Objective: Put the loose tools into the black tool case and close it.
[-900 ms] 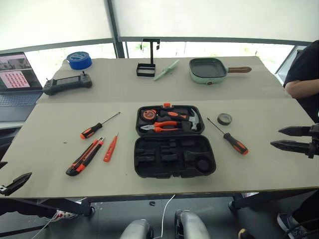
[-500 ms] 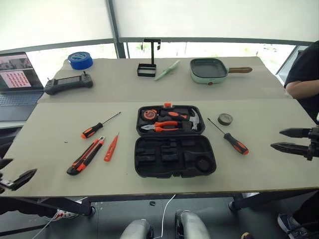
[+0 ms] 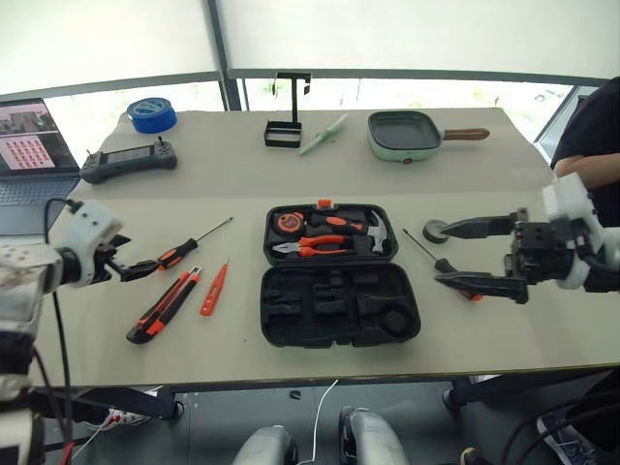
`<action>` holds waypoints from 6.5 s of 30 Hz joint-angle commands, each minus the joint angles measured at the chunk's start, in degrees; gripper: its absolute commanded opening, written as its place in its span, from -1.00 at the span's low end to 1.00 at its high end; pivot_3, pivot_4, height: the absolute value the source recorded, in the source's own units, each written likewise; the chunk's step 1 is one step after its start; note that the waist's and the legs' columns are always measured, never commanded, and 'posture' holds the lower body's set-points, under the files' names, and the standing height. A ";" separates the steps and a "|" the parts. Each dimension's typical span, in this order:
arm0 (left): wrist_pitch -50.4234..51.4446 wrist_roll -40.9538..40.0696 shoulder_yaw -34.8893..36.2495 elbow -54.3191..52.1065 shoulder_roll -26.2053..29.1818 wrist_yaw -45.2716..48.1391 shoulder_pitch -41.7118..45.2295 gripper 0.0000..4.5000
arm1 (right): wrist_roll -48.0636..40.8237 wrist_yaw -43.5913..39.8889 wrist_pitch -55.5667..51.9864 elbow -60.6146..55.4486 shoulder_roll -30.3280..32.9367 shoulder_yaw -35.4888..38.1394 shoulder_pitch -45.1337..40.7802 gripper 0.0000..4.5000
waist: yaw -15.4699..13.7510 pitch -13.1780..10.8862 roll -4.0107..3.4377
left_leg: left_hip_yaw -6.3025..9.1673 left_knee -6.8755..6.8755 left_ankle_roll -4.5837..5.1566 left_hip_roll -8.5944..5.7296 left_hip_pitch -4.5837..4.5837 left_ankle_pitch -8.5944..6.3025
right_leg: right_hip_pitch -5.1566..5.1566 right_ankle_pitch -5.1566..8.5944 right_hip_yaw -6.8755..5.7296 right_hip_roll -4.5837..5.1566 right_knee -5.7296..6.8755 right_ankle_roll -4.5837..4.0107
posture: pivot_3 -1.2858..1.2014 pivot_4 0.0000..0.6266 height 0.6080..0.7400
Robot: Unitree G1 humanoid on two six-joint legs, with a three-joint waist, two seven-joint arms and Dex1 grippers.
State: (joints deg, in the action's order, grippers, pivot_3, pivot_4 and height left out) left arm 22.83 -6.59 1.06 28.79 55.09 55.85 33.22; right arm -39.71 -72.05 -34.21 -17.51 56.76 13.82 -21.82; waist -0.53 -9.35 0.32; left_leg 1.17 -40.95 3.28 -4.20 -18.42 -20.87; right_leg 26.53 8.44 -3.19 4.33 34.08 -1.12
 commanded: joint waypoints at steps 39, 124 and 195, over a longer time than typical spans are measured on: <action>-0.65 6.01 -21.22 -13.42 -24.17 17.10 18.12 -0.61 | -5.54 12.72 -4.93 -13.77 0.43 10.38 15.83 1.00 | -0.34 -0.06 0.53 | 0.23 -1.63 0.12 0.01 -1.16 -0.03 | 0.55 -0.24 0.09 0.09 0.78 0.03 | 0.03 -0.52 1.00; -22.95 17.63 -29.78 0.01 -34.20 13.41 20.06 -0.99 | -4.09 16.20 -1.66 -15.85 -2.26 10.55 22.61 1.00 | -2.29 -0.05 0.53 | 0.00 -1.78 0.55 0.01 -0.77 -0.27 | 0.04 -0.29 0.29 0.07 0.39 0.28 | 0.03 -0.52 1.00; 20.22 -32.28 0.61 -46.98 0.74 20.88 -1.26 1.00 | 15.84 -3.01 13.07 13.09 -4.76 -13.13 -5.04 -0.54 | 0.93 -0.18 -0.12 | -0.30 -0.67 0.13 0.06 0.12 -0.10 | -0.21 -0.23 0.64 -0.09 0.02 0.18 | 0.03 -0.52 1.00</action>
State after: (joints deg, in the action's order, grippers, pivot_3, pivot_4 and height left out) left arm 44.70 -39.13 1.12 -17.17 54.93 76.08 31.14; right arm -26.63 -70.98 -27.10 -2.44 52.66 5.22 -25.66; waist 0.40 -9.53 0.20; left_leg 0.88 -41.62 3.41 -4.15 -18.31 -20.97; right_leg 26.33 8.22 -2.57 4.24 34.08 -0.94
